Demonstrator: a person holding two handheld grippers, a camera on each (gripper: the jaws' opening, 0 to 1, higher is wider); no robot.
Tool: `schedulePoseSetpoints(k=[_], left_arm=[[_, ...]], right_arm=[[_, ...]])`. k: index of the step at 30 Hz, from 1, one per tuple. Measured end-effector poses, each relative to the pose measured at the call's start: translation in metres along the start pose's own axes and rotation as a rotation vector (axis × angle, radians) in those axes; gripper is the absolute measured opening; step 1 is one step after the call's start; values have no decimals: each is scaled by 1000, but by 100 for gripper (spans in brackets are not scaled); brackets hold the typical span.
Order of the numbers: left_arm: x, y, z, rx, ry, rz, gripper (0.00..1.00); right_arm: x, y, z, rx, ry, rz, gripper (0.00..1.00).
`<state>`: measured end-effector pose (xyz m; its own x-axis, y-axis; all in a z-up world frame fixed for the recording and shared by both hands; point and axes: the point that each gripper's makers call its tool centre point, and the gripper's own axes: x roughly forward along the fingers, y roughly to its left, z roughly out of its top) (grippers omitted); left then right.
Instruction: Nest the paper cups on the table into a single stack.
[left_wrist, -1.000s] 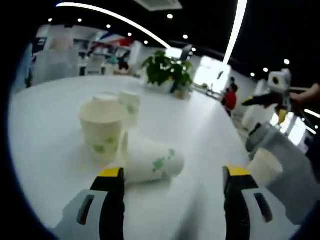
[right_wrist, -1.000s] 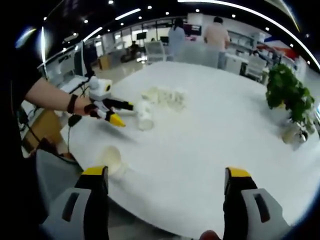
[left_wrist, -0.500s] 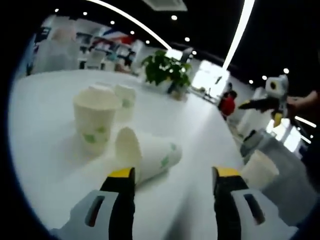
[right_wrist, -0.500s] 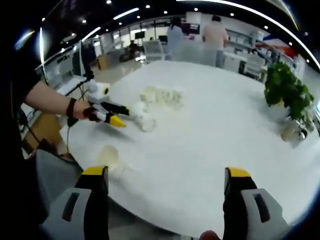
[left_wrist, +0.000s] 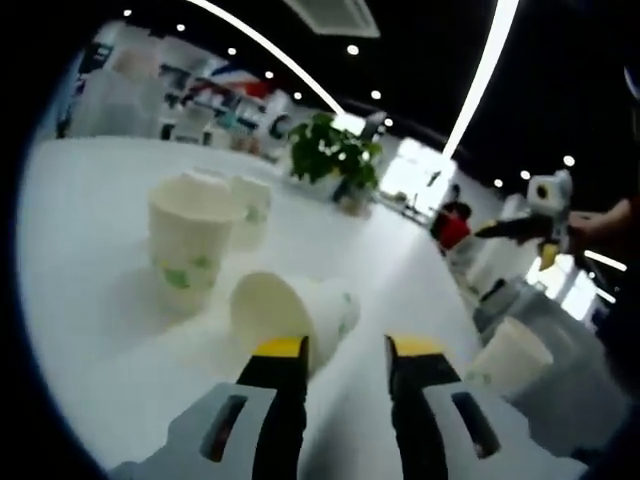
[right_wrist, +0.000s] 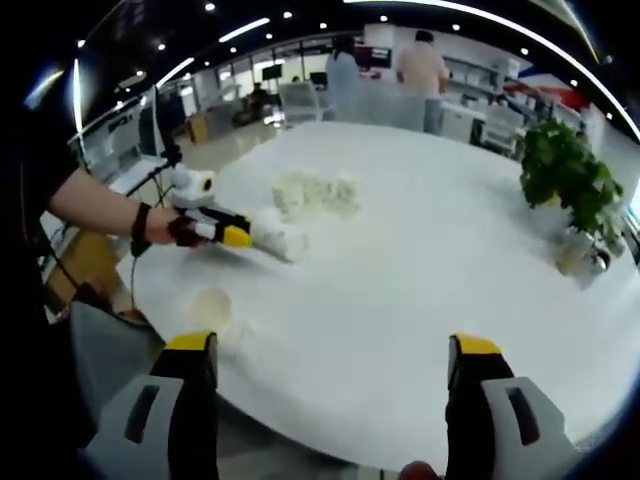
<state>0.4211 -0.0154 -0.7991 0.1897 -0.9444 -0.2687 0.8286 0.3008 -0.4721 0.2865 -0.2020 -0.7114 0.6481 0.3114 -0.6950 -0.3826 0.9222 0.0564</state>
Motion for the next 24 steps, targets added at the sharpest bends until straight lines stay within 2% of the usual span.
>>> schedulePoseSetpoints(k=[5, 9, 12, 18, 24], left_arm=[[3, -1, -1, -23, 6, -7, 22], [4, -3, -1, -28, 5, -16, 13], [4, -4, -4, -6, 19, -14, 9], [4, -6, -6, -19, 22, -23, 1], [4, -7, -6, -7, 27, -22, 1]], right_arm=[[-2, 2, 6, -11, -24, 15, 94], [-1, 9, 22, -35, -86, 45, 95], [1, 18, 29, -48, -116, 72, 100], [3, 24, 34, -45, -131, 91, 100], [2, 25, 36, -55, -136, 96, 100]])
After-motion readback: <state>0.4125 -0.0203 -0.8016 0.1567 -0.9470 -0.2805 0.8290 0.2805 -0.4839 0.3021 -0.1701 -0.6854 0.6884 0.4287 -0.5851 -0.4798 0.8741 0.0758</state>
